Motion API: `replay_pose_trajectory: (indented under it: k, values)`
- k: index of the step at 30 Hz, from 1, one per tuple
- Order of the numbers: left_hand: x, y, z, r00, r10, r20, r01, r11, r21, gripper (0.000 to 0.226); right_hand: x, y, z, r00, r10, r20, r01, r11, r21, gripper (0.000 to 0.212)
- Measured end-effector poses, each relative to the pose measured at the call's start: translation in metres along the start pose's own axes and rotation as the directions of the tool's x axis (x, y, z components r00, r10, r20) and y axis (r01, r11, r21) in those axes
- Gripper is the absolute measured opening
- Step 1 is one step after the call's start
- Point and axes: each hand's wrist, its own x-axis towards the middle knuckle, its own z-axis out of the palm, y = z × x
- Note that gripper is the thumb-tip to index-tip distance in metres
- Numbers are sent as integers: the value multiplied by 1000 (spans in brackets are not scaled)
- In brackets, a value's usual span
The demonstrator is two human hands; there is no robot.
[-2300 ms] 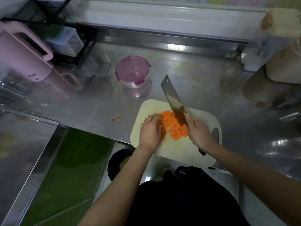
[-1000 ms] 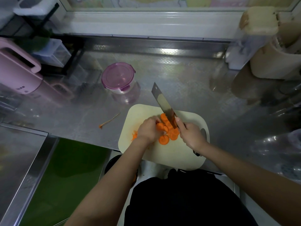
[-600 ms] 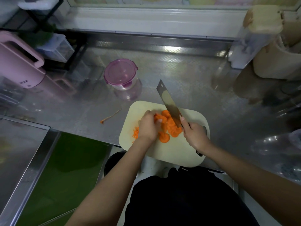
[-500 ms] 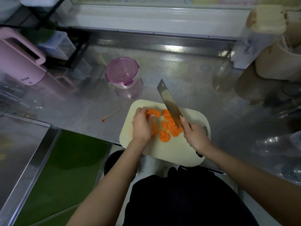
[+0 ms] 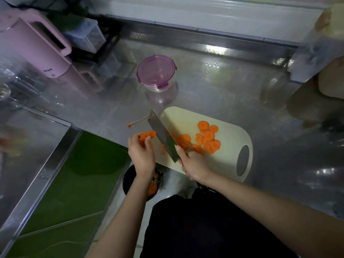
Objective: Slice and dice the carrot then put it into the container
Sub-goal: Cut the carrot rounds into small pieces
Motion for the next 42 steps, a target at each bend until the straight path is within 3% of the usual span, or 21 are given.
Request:
replay_pose_trajectory:
  k: [9, 15, 22, 27, 31, 37, 42]
  values:
    - [-11, -4, 2, 1000, -9, -23, 9, 1000, -9, 13, 5, 5, 8, 999, 30, 42, -25, 995, -100, 60]
    - [-14, -7, 15, 997, 18, 73, -16, 1000, -27, 11, 9, 15, -12, 994, 105, -33, -104, 994, 21, 58]
    - [-15, -4, 24, 988, 30, 152, -27, 999, -17, 12, 4, 15, -29, 995, 80, -59, -77, 996, 40, 58]
    - [-9, -3, 32, 968, -59, 245, 73, 996, -48, 18, 3, 12, -28, 998, 14, -66, -11, 999, 42, 53]
    - [-5, 2, 34, 938, -101, 331, 94, 995, 38, 19, 6, 13, -26, 996, 18, -82, -14, 999, 46, 58]
    - [2, -2, 30, 895, -151, 421, 83, 981, 176, 46, 8, 12, -26, 996, 22, -89, -21, 1000, 14, 56]
    - [4, -5, 24, 881, -139, 451, 87, 987, 134, 56, 10, 11, -27, 996, 27, -80, -26, 999, 18, 54]
